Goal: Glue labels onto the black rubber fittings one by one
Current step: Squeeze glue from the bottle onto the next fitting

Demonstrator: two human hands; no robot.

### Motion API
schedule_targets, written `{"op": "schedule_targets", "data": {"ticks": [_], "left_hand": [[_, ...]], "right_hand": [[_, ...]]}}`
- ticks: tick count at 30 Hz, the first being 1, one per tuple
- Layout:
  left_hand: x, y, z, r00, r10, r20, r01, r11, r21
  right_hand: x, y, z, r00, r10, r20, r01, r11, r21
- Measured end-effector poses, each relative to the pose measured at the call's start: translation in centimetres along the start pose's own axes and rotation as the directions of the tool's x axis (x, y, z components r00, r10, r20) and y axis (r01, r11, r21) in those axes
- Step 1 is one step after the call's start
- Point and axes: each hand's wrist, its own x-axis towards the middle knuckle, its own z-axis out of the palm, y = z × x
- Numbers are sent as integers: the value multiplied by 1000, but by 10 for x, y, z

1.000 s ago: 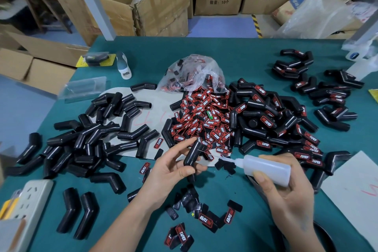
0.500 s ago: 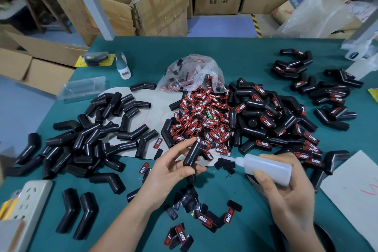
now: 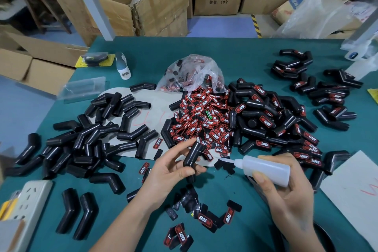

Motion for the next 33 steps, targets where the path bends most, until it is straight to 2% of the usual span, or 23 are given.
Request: {"op": "schedule_targets", "data": {"ticks": [16, 33], "left_hand": [[1, 1, 1, 1000, 7, 11, -7, 1000, -4], [1, 4, 1, 1000, -2, 0, 2, 1000, -21]], "right_hand": [[1, 3, 0, 1000, 26, -15, -26, 999, 24], [2, 1, 0, 999, 23, 40, -23, 1000, 21]]}}
